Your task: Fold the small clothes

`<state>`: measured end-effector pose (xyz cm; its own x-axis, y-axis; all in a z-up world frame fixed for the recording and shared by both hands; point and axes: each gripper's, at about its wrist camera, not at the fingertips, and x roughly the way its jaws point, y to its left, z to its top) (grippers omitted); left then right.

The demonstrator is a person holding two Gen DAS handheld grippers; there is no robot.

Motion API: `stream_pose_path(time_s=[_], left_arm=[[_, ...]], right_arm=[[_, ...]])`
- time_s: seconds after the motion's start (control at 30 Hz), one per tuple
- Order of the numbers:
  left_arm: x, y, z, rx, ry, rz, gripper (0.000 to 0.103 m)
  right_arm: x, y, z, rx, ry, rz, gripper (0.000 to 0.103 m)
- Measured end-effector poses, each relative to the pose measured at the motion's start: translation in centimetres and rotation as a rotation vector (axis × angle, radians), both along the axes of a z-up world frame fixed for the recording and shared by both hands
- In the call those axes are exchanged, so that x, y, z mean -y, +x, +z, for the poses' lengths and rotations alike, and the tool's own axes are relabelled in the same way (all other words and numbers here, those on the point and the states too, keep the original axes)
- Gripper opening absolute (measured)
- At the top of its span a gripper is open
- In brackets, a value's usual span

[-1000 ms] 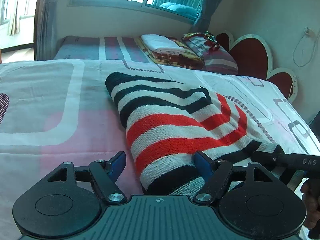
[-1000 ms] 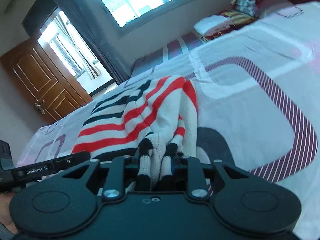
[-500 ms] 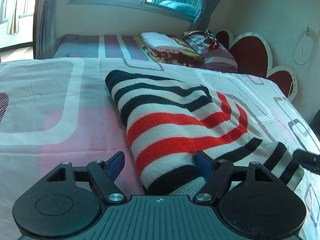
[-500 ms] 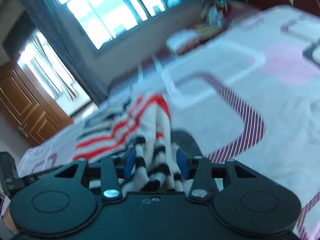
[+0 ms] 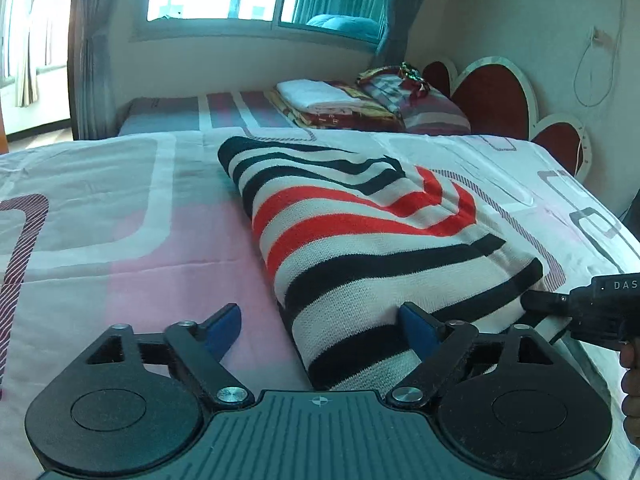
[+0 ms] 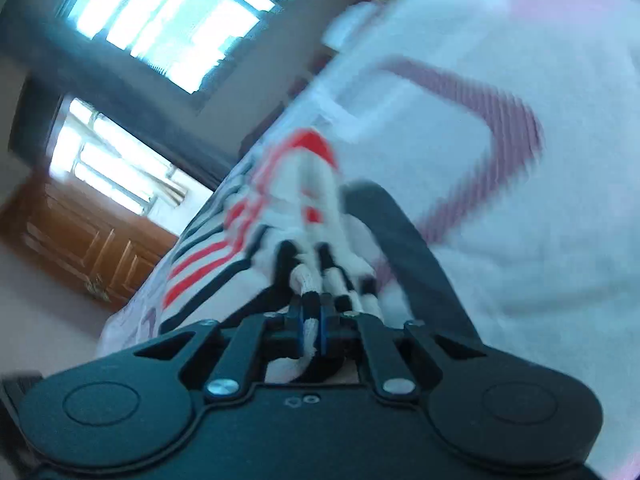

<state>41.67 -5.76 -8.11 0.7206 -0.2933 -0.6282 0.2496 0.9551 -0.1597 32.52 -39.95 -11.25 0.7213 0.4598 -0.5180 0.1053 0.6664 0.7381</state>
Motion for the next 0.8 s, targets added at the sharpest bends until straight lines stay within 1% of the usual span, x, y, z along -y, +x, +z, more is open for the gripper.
stream_pose_path(time_s=[0.03, 0.07, 0.1, 0.13, 0.17, 0.2, 0.27, 0.33, 0.37, 0.4, 0.43, 0.47, 0.53, 0.57, 0.63, 0.73, 0.77, 0.8], left_arm=[[-0.3, -0.1, 0.4, 0.004, -0.002, 0.001, 0.086], [-0.5, -0.4, 0.9, 0.019, -0.006, 0.001, 0.086], [-0.8, -0.6, 1.4, 0.037, -0.007, 0.004, 0.086], [-0.9, -0.6, 1.7, 0.048, -0.006, 0.011, 0.086], [-1.1, -0.3, 1.9, 0.048, -0.014, 0.019, 0.086], [-1.3, 0.0, 1.9, 0.043, -0.036, 0.025, 0.086], [-1.5, 0.7, 1.6, 0.02, -0.065, 0.032, 0.086], [-1.4, 1.3, 0.9, 0.001, -0.075, 0.028, 0.086], [-1.4, 1.5, 0.5, -0.014, -0.091, 0.03, 0.086], [-1.3, 1.8, 0.1, -0.034, -0.106, 0.031, 0.087], [-1.4, 1.9, -0.1, -0.047, -0.119, 0.035, 0.089], [-1.4, 2.0, -0.3, -0.053, -0.119, 0.045, 0.093], [-1.3, 2.0, -0.5, -0.055, -0.118, 0.046, 0.093], [-1.4, 2.1, -0.5, -0.054, -0.116, 0.046, 0.093], [-1.3, 2.1, -0.6, -0.054, -0.116, 0.048, 0.093], [-1.5, 2.0, -0.7, -0.053, -0.12, 0.051, 0.093], [-1.5, 2.0, -0.6, -0.053, -0.121, 0.051, 0.093], [-1.5, 2.0, -0.7, -0.052, -0.123, 0.052, 0.093]], right_arm=[[0.0, -0.2, 0.2, 0.003, 0.004, -0.001, 0.005], [-0.3, -0.3, 0.5, 0.009, 0.008, 0.004, 0.008], [-0.2, -0.4, 1.1, 0.026, 0.005, 0.003, 0.015], [0.1, -0.7, 2.1, 0.056, -0.012, -0.009, 0.019], [0.2, -0.6, 2.9, 0.088, -0.041, -0.019, 0.032], [0.1, -0.2, 3.7, 0.116, -0.07, -0.023, 0.038], [-0.3, 1.2, 4.7, 0.151, -0.114, 0.01, 0.038], [-1.9, 3.6, 4.9, 0.146, -0.195, 0.074, 0.039], [-2.4, 4.1, 4.9, 0.133, -0.24, 0.098, 0.042], [-2.9, 4.9, 4.4, 0.099, -0.291, 0.115, 0.036], [-3.3, 5.7, 3.7, 0.052, -0.335, 0.137, 0.025], [-3.1, 5.7, 3.2, 0.046, -0.34, 0.137, 0.021], [-2.2, 5.6, 2.5, 0.029, -0.28, 0.114, 0.02], [-2.1, 5.7, 2.6, 0.018, -0.269, 0.108, 0.02], [-2.5, 6.3, 2.8, 0.004, -0.288, 0.116, 0.021], [-2.6, 6.4, 4.0, 0.004, -0.296, 0.127, 0.024], [-2.6, 6.0, 4.4, 0.021, -0.293, 0.115, 0.029], [-2.7, 5.7, 4.9, 0.046, -0.297, 0.107, 0.032]])
